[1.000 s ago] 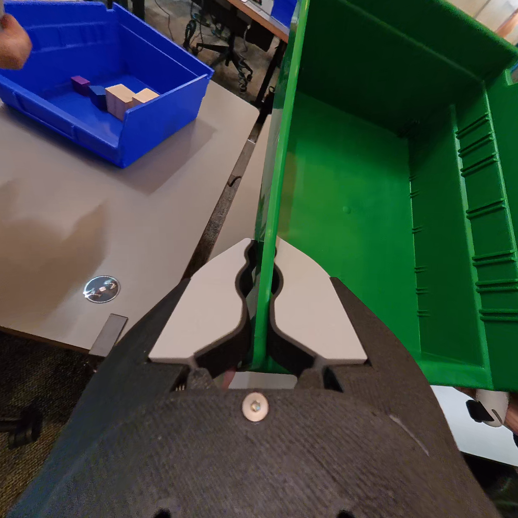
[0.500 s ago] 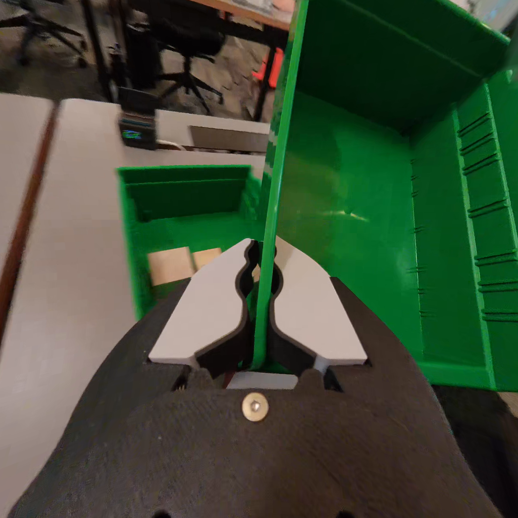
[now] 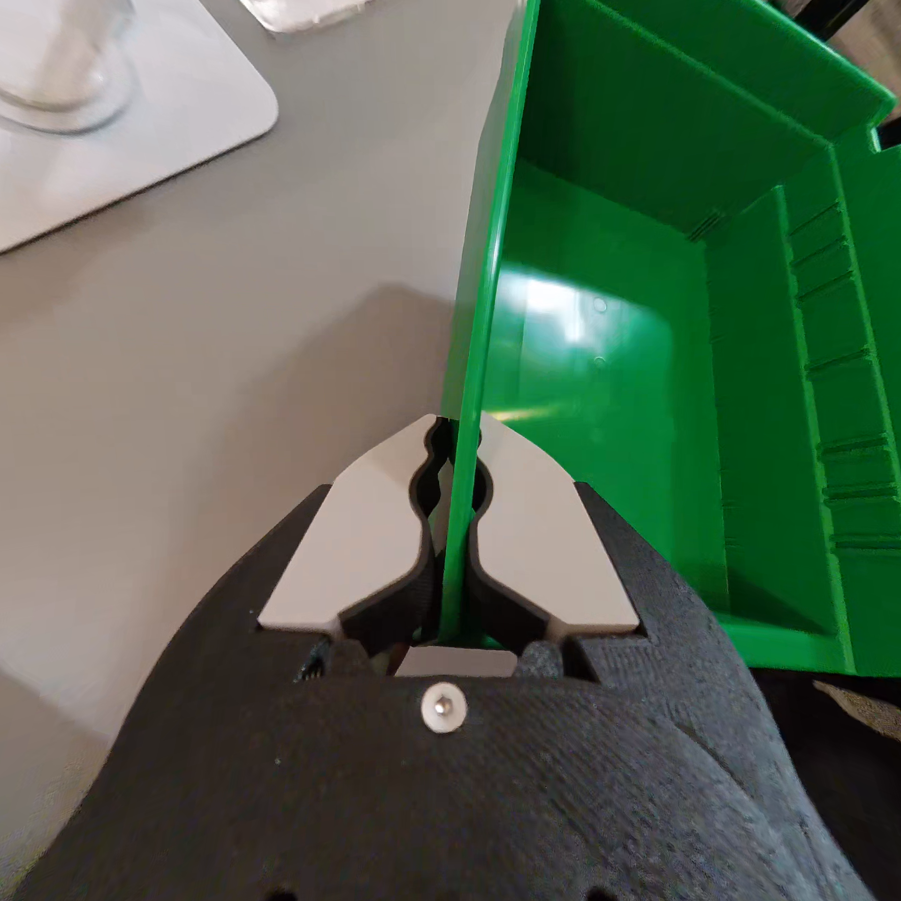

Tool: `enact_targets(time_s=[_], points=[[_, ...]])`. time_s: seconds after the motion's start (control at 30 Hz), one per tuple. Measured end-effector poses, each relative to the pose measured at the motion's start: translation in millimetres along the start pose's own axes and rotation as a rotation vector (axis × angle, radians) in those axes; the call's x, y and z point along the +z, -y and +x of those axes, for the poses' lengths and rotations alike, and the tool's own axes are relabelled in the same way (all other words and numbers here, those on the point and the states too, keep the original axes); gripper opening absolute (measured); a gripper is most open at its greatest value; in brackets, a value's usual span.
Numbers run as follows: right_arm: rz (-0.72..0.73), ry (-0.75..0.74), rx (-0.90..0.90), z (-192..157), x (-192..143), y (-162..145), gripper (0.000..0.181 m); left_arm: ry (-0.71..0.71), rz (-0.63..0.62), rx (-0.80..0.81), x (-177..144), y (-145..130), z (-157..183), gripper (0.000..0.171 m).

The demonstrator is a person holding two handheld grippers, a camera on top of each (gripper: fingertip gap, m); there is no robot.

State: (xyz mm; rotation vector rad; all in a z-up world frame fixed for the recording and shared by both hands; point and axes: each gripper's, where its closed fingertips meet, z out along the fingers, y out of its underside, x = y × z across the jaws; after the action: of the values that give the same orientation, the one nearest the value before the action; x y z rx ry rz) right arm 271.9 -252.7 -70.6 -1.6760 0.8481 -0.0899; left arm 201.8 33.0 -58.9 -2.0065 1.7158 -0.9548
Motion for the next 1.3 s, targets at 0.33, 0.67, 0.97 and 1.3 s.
enact_targets(time_s=[0.33,0.67,0.97,1.3], points=[[0.030,0.094,0.021,-8,-9,4,0.020,-0.012,-0.051,-0.138,94,23,33,0.009],[0.012,0.102,-0.085,-26,-12,0,0.022,0.101,0.049,-0.231,132,41,44,0.009],[-0.010,0.045,-0.232,-30,-10,-8,0.023,-0.052,0.102,-0.354,146,19,91,0.028],[-0.014,-0.030,-0.382,-34,-6,-13,0.022,-0.352,-0.012,-0.299,134,-11,172,0.051]])
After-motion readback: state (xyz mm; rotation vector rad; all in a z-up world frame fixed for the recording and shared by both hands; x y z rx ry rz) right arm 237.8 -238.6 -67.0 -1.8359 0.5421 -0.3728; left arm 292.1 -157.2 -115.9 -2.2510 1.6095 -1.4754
